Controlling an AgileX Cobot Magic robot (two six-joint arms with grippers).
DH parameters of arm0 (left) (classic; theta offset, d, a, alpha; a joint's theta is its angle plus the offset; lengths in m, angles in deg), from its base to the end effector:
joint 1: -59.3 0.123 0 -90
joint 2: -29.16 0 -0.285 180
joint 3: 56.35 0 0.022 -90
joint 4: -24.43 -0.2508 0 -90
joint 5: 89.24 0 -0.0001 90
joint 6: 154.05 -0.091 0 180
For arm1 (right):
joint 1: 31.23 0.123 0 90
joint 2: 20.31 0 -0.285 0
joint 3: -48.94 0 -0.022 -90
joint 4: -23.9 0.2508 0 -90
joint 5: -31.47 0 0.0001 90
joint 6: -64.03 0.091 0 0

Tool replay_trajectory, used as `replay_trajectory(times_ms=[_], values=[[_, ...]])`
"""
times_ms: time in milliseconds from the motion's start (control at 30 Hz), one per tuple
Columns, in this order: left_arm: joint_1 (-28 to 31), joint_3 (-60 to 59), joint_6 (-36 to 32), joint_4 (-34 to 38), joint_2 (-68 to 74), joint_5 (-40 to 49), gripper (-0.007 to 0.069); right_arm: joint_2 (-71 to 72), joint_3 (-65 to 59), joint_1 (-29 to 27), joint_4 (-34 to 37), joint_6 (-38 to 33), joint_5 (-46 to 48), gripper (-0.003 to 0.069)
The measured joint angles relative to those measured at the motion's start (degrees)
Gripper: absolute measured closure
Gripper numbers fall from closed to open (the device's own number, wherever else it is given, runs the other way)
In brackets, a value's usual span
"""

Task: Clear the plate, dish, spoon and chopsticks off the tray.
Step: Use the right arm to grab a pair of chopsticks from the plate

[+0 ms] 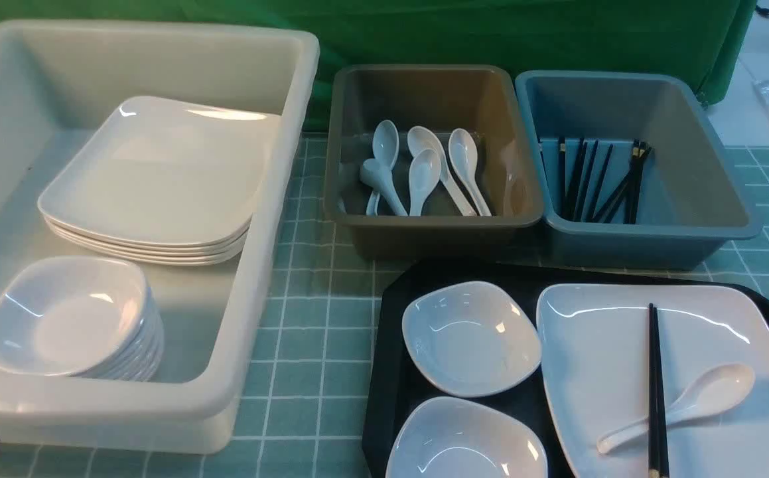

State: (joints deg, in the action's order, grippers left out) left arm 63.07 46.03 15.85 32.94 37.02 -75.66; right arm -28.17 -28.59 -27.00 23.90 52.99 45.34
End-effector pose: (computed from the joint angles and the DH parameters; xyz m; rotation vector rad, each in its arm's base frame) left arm 0.0559 0.0005 0.1895 -0.0036 1.7265 0.0421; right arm 0.0555 0.0041 0.1893 -0.2303 1.7178 -0.0875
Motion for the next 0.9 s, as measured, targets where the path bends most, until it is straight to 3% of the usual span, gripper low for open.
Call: replay_trajectory(times_ms=[467,567,633,733,900], values=[[0.0,0.0,0.0,0.29,0.0,-0.65,0.0607,0.0,0.0,0.0,0.0,0.07,0.0,0.0417],[0.0,0.0,1.08,5.53,0.0,-4.62,0.0607,0.0,0.0,0.0,0.0,0.07,0.0,0.0417],[0.0,0.0,2.42,16.02,0.0,-10.39,0.0607,0.0,0.0,0.0,0.0,0.07,0.0,0.0417],[0.0,0.0,3.06,21.73,0.0,-15.28,0.0607,0.0,0.0,0.0,0.0,0.07,0.0,0.0417],[0.0,0.0,9.73,24.58,0.0,-26.42,0.0607,0.0,0.0,0.0,0.0,0.07,-0.84,0.0417]])
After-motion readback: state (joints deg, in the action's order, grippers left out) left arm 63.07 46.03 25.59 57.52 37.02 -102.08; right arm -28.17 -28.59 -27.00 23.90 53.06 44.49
